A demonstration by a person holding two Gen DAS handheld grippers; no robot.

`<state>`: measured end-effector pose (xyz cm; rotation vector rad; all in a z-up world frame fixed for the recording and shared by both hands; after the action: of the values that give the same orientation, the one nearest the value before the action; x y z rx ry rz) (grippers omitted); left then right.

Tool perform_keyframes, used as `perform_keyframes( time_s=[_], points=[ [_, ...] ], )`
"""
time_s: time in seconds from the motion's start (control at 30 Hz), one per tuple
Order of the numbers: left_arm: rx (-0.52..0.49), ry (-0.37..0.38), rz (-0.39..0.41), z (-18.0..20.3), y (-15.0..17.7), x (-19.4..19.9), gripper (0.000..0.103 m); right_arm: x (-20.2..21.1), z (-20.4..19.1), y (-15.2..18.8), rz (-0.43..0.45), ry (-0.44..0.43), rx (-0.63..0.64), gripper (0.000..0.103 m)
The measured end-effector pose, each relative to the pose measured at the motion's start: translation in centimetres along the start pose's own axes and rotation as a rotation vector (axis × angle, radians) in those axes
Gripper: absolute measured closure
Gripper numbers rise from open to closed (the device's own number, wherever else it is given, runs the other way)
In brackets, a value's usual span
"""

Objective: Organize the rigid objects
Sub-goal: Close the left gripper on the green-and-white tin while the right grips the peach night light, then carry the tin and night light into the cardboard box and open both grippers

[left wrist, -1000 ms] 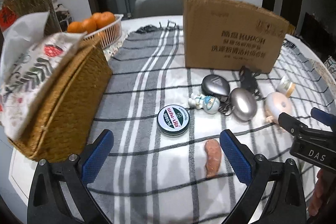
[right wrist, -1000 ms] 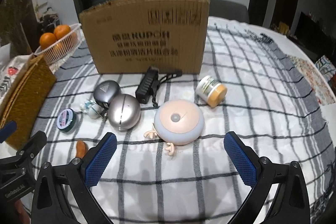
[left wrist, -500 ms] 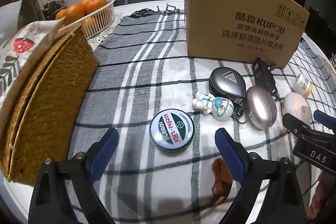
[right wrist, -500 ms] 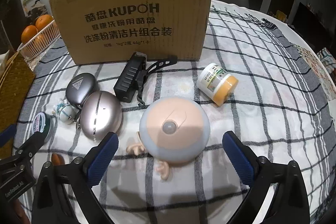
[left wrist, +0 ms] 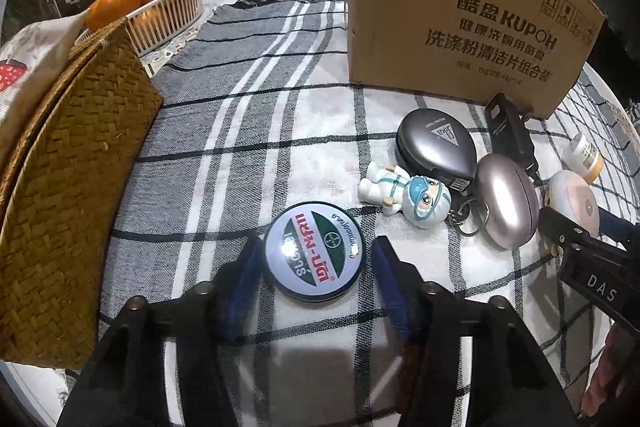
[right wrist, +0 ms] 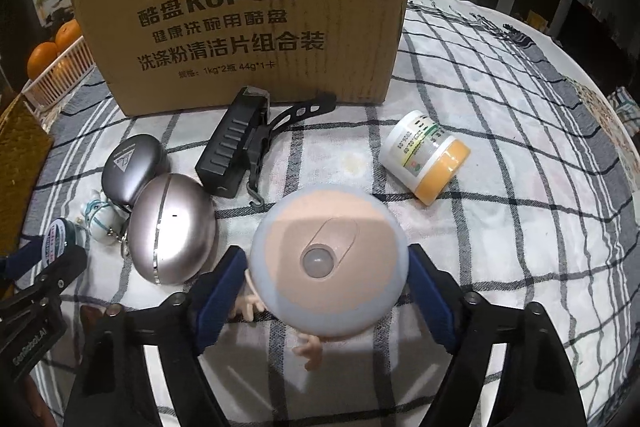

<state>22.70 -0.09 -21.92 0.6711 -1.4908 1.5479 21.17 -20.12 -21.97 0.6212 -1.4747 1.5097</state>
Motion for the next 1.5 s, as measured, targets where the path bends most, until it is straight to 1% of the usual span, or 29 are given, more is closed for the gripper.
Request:
perform_keyframes(
  time_s=[0.23,0.43,0.57,0.8,1.03,1.13,1.33,1.5],
  points=[
    [0.000,0.013,0.003,0.1,0.0,0.3,0.052,-0.2,0.0,-0.3,-0.003,-0.014,0.001,0.028],
    [-0.020,0.009,0.040,0.7,0.2,2.0,0.052,0.7,0.2,0.0,0.005,-0.047,-0.011,0.028],
    [-0.032,0.021,0.067,1.2,0.0,3.4,0.052,1.9,0.5,0.2,0.019,-0.065,-0.024,0.028],
    [-0.056,0.048,0.132,2.3,-1.5,6.3,0.052,5.0,1.4,-0.5,0.076,-0.088,-0.033,0.028],
    [-0.085,0.075,0.204,3.5,-3.7,9.2,0.052,8.6,2.4,-2.5,0.159,-0.103,-0.050,0.028],
    [-0.101,0.071,0.228,3.8,-4.7,9.9,0.052,9.9,2.8,-3.3,0.198,-0.101,-0.050,0.028],
    [-0.124,0.076,0.271,4.7,-6.7,11.3,0.052,11.8,3.5,-5.2,0.258,-0.113,-0.062,0.028],
    [-0.144,0.085,0.304,5.4,-8.5,12.5,0.052,12.7,4.1,-6.6,0.287,-0.125,-0.075,0.028]
  ],
)
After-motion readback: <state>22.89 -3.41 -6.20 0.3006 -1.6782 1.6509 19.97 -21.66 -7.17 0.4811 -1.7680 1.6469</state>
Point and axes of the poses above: each gripper's, at about its wrist camera, not at the fingertips, and x roughly against the way its jaws point, z to its right, y to its underside, the point moved 5 cm from there along -x, roughly the way its jaws point, and after that the axes turned 10 degrees about y, right-handed, at the moved point
